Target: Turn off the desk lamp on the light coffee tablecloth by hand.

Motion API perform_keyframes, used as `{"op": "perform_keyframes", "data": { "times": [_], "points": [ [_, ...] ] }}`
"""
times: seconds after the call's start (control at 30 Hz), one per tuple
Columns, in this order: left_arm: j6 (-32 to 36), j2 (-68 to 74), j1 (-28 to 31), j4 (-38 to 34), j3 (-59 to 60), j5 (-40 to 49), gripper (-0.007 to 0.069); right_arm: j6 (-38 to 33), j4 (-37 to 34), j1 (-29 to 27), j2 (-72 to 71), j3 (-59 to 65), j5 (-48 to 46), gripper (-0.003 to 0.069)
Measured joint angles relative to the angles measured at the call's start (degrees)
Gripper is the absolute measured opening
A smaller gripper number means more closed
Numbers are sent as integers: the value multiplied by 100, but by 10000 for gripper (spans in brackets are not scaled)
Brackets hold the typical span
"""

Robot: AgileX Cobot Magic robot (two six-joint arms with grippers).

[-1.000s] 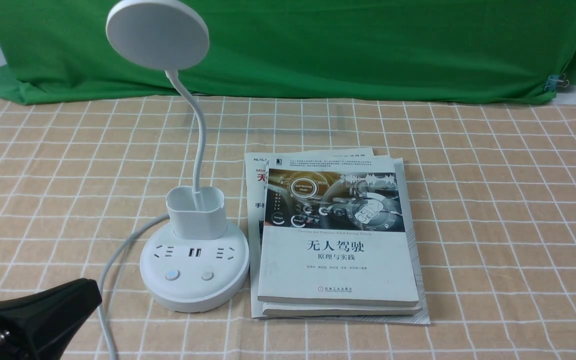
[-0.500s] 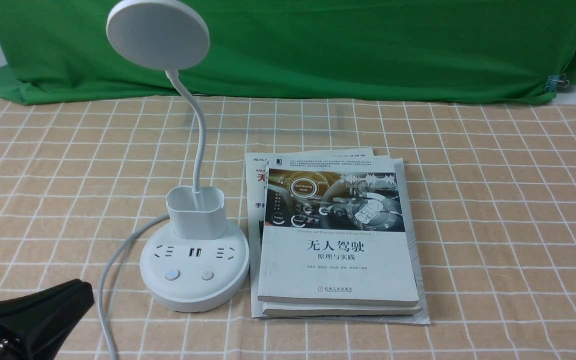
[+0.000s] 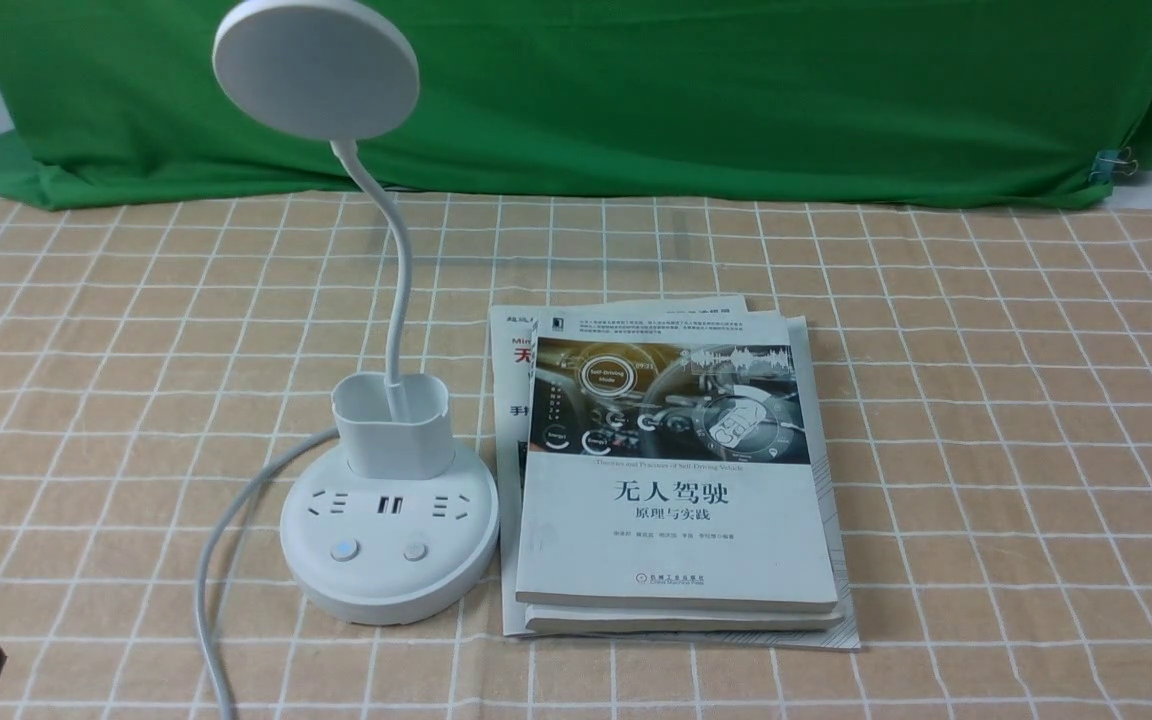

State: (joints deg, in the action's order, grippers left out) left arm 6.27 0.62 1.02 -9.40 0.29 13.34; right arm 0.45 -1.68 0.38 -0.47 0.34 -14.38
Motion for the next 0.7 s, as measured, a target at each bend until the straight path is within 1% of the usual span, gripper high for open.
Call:
{"op": "perform_keyframes", "data": {
  "times": [0.1, 0.7],
  "points": [
    [-112, -37, 36, 45, 12, 410, 9, 0, 0, 0, 0, 0, -3, 243],
    [-138, -64, 42, 87, 12, 429, 9, 0, 0, 0, 0, 0, -1, 243]
  ]
}}
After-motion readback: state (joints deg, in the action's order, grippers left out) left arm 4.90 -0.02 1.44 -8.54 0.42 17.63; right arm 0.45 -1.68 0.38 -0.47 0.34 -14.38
